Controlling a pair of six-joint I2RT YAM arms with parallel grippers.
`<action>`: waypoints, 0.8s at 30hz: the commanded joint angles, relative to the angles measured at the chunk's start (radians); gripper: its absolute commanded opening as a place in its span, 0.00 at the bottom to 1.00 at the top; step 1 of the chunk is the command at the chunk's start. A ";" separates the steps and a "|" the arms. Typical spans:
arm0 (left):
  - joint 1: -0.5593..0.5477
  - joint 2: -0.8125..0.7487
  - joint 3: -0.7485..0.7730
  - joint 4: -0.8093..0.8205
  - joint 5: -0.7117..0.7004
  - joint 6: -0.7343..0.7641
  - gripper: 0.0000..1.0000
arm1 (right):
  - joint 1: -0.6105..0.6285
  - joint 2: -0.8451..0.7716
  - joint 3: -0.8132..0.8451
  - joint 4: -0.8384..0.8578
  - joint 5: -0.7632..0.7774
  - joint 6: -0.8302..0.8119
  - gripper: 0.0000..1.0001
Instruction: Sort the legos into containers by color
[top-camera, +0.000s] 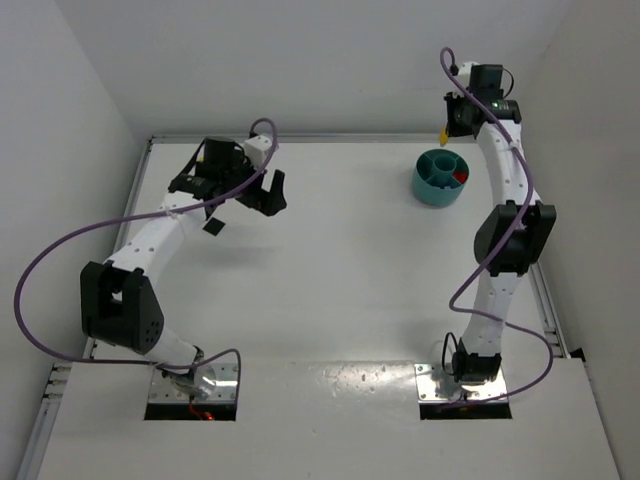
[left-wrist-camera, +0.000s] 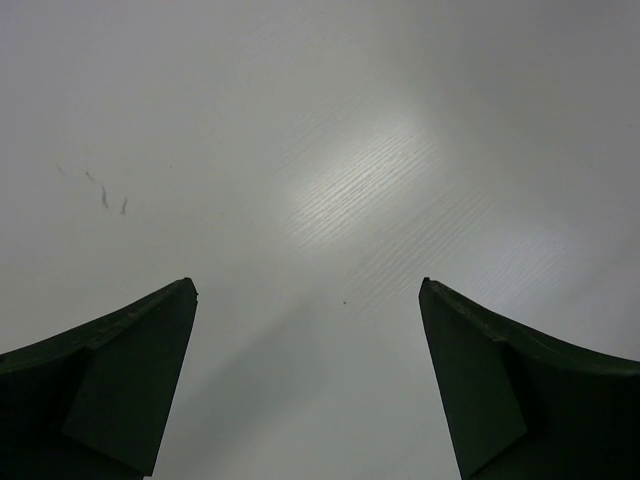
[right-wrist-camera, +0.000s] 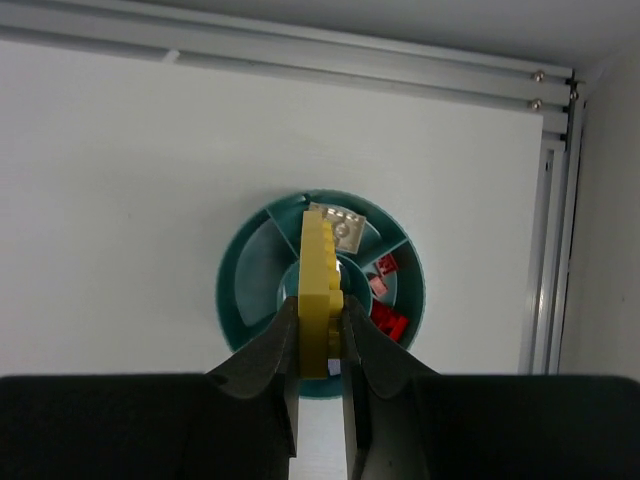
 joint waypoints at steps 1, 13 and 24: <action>0.008 0.006 0.016 0.036 0.020 -0.032 1.00 | -0.023 0.019 0.049 -0.016 0.033 -0.033 0.05; 0.008 0.035 0.006 0.058 0.020 -0.041 1.00 | -0.043 0.082 0.058 -0.035 0.006 -0.046 0.05; 0.037 0.053 -0.003 0.058 0.020 -0.041 1.00 | -0.043 0.063 0.049 -0.065 -0.024 -0.046 0.05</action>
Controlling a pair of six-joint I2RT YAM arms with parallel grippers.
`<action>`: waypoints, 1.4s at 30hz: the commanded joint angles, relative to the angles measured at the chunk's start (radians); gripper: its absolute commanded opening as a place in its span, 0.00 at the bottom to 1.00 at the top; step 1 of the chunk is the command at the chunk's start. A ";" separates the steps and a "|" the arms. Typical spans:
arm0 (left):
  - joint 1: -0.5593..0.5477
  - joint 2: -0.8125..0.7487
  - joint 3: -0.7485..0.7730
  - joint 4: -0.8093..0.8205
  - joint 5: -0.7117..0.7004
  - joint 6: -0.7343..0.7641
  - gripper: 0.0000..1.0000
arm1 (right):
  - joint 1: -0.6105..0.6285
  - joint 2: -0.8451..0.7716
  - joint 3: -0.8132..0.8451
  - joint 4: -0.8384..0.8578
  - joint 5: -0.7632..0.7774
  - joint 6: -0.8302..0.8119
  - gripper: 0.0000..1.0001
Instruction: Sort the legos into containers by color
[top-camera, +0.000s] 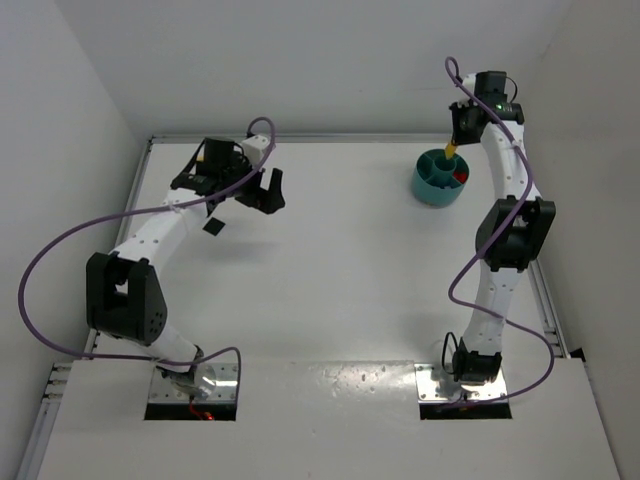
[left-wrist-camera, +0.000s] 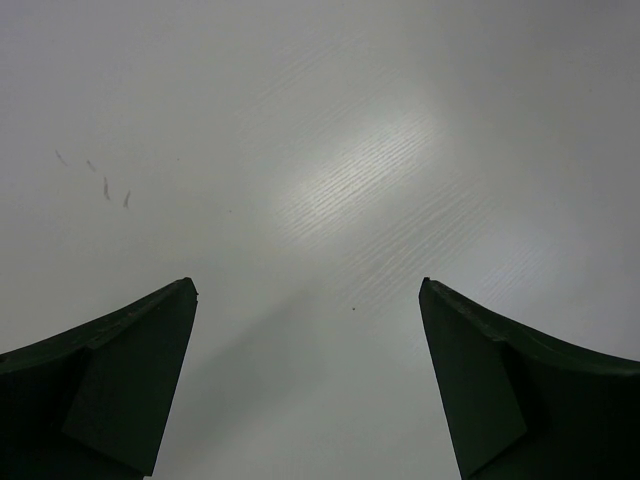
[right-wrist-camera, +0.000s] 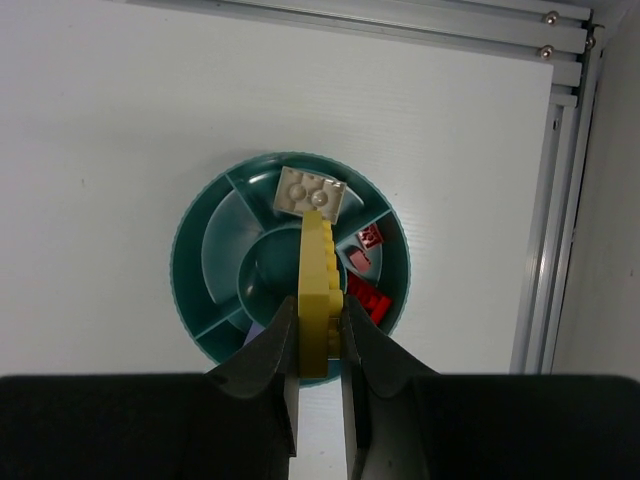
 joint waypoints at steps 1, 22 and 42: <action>0.015 0.011 -0.003 0.029 0.016 -0.012 1.00 | 0.002 -0.009 0.020 -0.007 -0.024 -0.011 0.05; 0.094 0.020 -0.003 0.059 -0.099 -0.084 1.00 | 0.002 -0.028 -0.010 -0.039 -0.033 -0.011 0.24; 0.314 0.535 0.477 0.021 -0.090 0.031 1.00 | 0.022 -0.109 -0.106 -0.028 -0.282 0.058 0.63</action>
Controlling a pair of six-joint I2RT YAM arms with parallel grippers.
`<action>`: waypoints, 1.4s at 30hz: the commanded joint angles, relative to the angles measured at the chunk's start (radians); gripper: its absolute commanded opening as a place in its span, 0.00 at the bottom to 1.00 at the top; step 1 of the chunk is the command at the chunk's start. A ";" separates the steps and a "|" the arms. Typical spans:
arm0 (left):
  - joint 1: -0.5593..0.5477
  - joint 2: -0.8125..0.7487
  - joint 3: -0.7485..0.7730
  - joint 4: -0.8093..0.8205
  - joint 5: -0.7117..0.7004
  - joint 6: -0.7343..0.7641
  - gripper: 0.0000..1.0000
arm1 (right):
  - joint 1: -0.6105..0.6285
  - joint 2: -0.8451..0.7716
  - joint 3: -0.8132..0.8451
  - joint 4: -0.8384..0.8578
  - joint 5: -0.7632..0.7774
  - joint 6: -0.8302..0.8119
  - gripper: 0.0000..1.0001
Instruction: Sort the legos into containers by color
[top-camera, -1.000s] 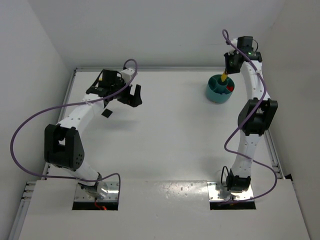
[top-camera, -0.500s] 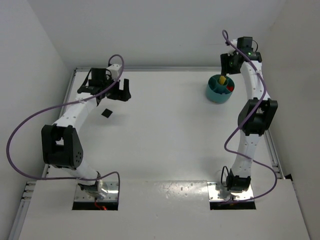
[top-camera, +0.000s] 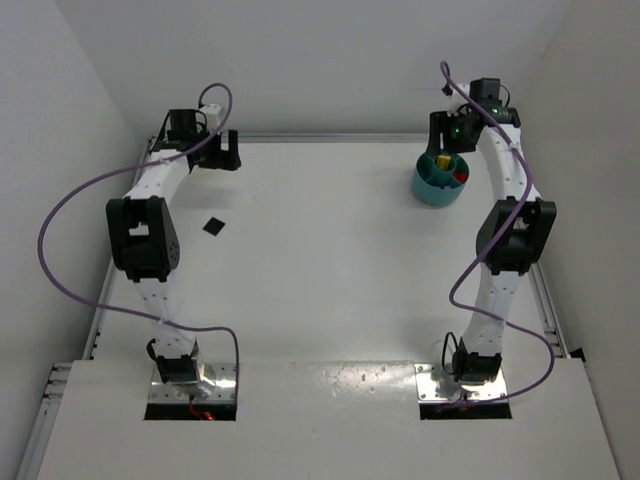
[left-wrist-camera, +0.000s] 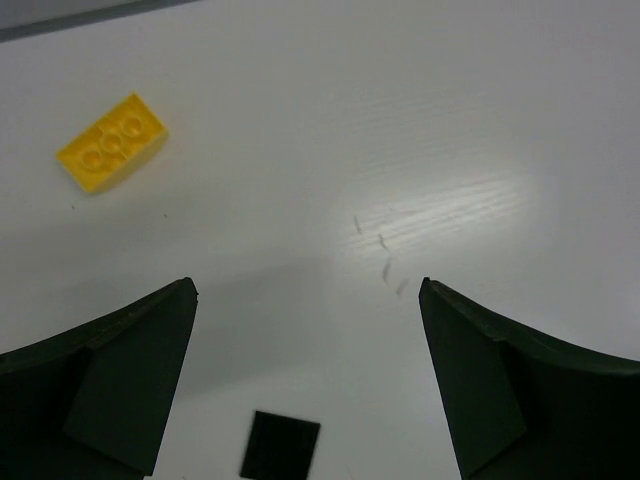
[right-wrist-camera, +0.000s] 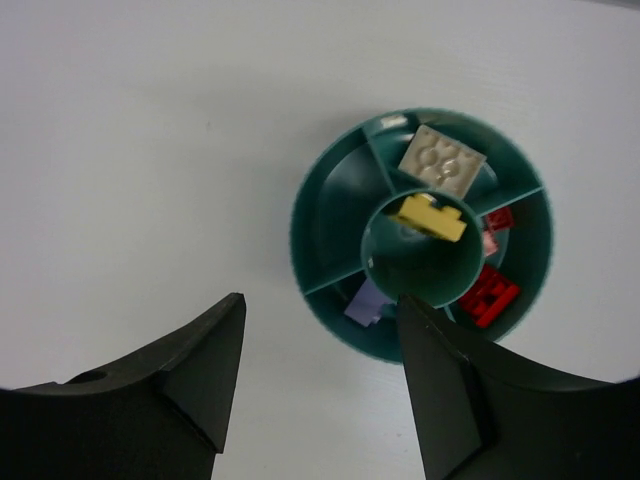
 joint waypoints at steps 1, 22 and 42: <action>0.075 0.142 0.162 -0.025 0.032 0.052 1.00 | 0.008 -0.086 -0.057 0.015 -0.079 0.019 0.63; 0.155 0.511 0.508 0.061 0.073 -0.048 1.00 | 0.008 -0.100 -0.121 0.025 -0.091 0.010 0.63; 0.165 0.603 0.569 0.203 0.066 -0.108 1.00 | 0.036 -0.091 -0.149 0.025 -0.025 -0.019 0.63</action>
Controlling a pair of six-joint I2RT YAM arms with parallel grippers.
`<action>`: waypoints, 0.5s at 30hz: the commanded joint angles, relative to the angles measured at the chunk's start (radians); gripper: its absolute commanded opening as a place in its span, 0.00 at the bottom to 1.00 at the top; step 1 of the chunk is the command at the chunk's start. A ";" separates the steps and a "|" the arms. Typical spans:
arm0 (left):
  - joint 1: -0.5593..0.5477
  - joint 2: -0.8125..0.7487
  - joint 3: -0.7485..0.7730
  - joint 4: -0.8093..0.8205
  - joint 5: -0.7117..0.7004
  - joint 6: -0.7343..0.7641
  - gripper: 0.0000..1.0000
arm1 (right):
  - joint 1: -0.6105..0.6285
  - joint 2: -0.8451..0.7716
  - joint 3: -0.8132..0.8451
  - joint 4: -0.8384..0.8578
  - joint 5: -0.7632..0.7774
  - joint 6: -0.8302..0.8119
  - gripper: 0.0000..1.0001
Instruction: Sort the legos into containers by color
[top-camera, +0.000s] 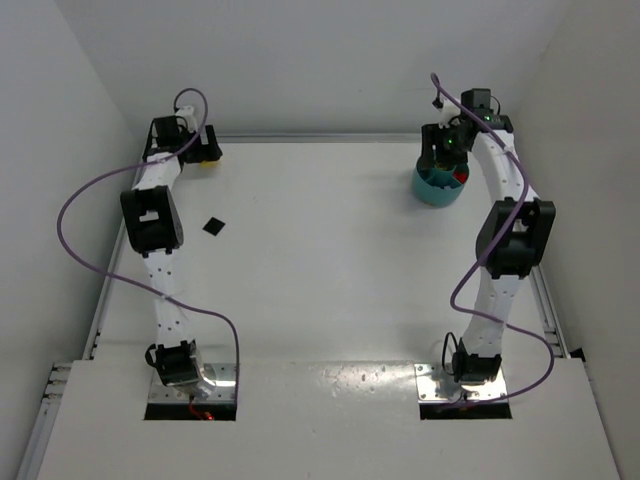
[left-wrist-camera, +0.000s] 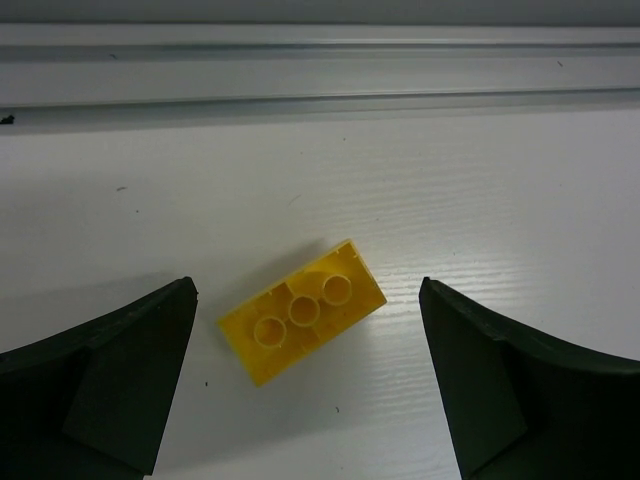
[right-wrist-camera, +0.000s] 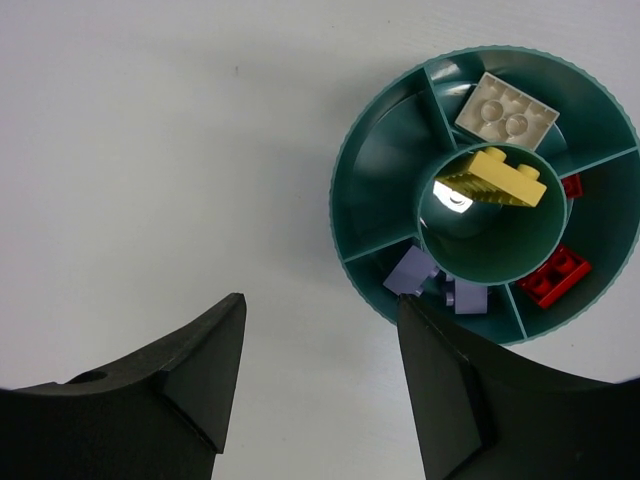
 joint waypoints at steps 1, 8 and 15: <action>0.007 0.033 0.054 0.054 0.004 -0.003 1.00 | 0.020 -0.036 -0.003 0.022 0.033 -0.025 0.63; -0.002 0.061 0.064 0.054 0.004 0.006 1.00 | 0.039 -0.018 0.006 0.022 0.062 -0.034 0.63; -0.011 0.070 0.073 0.032 0.004 0.036 1.00 | 0.048 -0.018 0.006 0.022 0.072 -0.044 0.63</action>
